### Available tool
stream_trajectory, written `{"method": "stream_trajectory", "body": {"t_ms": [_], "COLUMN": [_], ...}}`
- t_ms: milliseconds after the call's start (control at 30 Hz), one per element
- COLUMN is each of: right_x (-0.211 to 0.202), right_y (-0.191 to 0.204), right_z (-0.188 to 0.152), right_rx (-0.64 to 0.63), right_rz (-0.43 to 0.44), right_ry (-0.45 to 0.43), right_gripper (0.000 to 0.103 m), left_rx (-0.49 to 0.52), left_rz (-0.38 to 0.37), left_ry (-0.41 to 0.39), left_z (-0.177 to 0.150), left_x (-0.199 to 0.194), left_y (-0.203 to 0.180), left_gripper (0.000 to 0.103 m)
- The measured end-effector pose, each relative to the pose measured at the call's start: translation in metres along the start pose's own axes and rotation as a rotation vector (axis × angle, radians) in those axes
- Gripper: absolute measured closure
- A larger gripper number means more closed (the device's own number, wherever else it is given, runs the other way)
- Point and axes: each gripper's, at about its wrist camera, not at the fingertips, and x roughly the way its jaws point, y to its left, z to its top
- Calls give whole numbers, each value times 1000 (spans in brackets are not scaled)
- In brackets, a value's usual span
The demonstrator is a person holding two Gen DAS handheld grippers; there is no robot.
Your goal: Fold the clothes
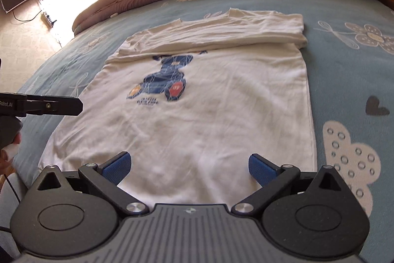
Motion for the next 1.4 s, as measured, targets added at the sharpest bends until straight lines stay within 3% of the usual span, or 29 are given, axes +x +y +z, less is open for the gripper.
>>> {"method": "stream_trajectory", "body": {"t_ms": [167, 333, 433, 533, 633, 833, 1233, 1400], "right_x": [-10, -12, -12, -10, -8, -8, -8, -4], "right_y": [-1, -7, -5, 1, 5, 5, 7, 18], "right_z": [-16, -20, -22, -25, -27, -28, -32, -35], "right_rx": [-15, 16, 4, -34, -59, -61, -87, -166], "right_rz": [-23, -11, -23, -50, -76, -82, -90, -139], "right_ry": [-23, -57, -69, -71, -71, -76, -94, -82], "right_gripper": [0, 0, 0, 0, 0, 0, 0, 0], "left_rx": [-53, -72, -59, -27, -15, -106, -208, -203], "left_rz": [19, 34, 36, -14, -71, -42, 114, 42], "left_ry": [56, 40, 22, -13, 8, 19, 6, -35], "left_z": [-35, -60, -60, -54, -53, -69, -69, -61], "left_x": [1, -17, -26, -29, -15, -20, -47, -53], "left_y": [4, 10, 6, -4, -16, 7, 48, 38], "left_gripper": [1, 1, 1, 1, 1, 1, 1, 1]}}
